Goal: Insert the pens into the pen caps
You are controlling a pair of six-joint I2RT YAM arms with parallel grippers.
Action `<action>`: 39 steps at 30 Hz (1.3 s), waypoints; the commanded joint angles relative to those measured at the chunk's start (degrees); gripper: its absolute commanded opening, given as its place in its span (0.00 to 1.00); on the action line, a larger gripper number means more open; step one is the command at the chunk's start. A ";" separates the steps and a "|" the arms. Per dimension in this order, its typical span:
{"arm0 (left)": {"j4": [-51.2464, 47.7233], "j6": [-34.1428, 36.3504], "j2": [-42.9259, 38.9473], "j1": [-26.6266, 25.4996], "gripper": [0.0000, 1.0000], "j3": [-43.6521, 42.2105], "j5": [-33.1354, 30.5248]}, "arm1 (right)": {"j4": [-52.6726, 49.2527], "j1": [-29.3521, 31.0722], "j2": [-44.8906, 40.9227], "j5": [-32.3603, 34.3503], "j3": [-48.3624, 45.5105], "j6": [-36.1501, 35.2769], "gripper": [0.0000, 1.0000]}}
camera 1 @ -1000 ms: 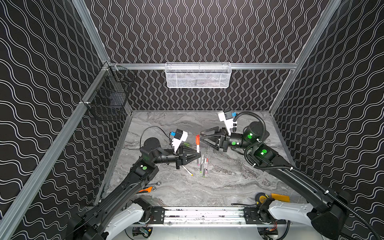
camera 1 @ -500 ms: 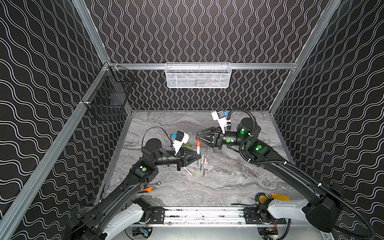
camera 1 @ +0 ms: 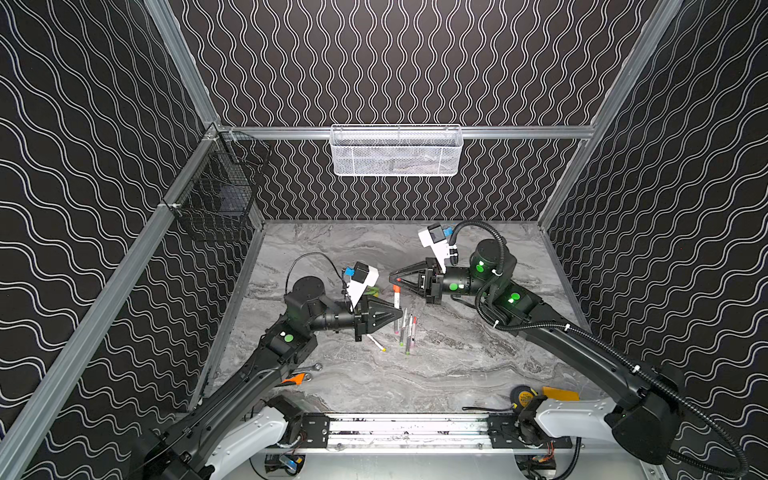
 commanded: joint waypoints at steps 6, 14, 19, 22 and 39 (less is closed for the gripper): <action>2.19 3.06 -0.19 0.16 0.00 1.52 -3.48 | 1.04 0.75 -1.18 -2.86 -3.58 1.61 0.00; 8.75 2.51 0.19 0.16 0.00 2.44 -4.60 | 1.90 5.12 -5.29 -3.42 -10.84 -3.20 0.00; 11.93 2.73 0.88 0.21 0.00 3.84 -4.66 | 1.04 5.80 -6.89 -3.37 -15.76 -3.58 0.00; 11.13 4.32 1.60 0.25 0.00 5.94 -4.67 | -1.90 6.44 -7.32 -2.52 -17.81 -4.58 0.00; 8.43 4.95 1.45 0.32 0.14 7.35 -5.00 | -4.11 1.55 -6.93 1.89 -11.65 3.21 0.00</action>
